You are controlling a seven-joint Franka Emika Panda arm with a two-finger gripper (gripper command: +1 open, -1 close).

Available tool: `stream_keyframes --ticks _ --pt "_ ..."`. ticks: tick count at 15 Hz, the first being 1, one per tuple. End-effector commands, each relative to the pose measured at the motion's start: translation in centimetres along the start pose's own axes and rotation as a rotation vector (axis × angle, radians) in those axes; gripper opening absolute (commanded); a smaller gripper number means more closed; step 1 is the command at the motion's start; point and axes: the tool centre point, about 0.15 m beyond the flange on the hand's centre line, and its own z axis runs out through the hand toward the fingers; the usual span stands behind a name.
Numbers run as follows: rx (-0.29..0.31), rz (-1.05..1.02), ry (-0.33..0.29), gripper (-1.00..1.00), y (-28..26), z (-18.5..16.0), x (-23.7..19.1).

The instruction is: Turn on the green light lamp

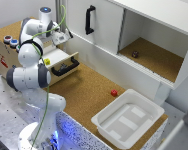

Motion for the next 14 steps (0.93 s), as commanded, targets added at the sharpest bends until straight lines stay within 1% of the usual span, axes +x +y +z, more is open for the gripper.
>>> stream_keyframes --ticks 1,2,3,5,6,7,8,9,10,11,14 --pt "0.053 -0.125 -0.250 1.00 -1.8 -2.7 8.4" --pt "0.054 -0.147 -0.253 1.00 -1.9 -2.7 9.4" --pt "0.069 -0.176 -0.263 1.00 -2.3 -2.5 10.1" --pt "0.110 -0.190 -0.261 1.00 -3.2 -2.0 10.5" --pt "0.118 -0.181 -0.254 1.00 -3.6 -1.8 10.5" --pt "0.113 -0.164 -0.239 -1.00 -3.9 -1.7 10.4" --pt "0.116 -0.161 -0.230 -1.00 -4.1 -1.5 10.3" --pt "0.106 -0.129 -0.200 -1.00 -4.3 -1.5 9.8" --pt "0.089 -0.112 -0.187 -1.00 -4.3 -1.5 9.5" --pt "0.069 -0.081 -0.149 -1.00 -4.3 -1.5 8.8" --pt "0.052 -0.061 -0.079 -1.00 -4.1 -0.6 7.2"
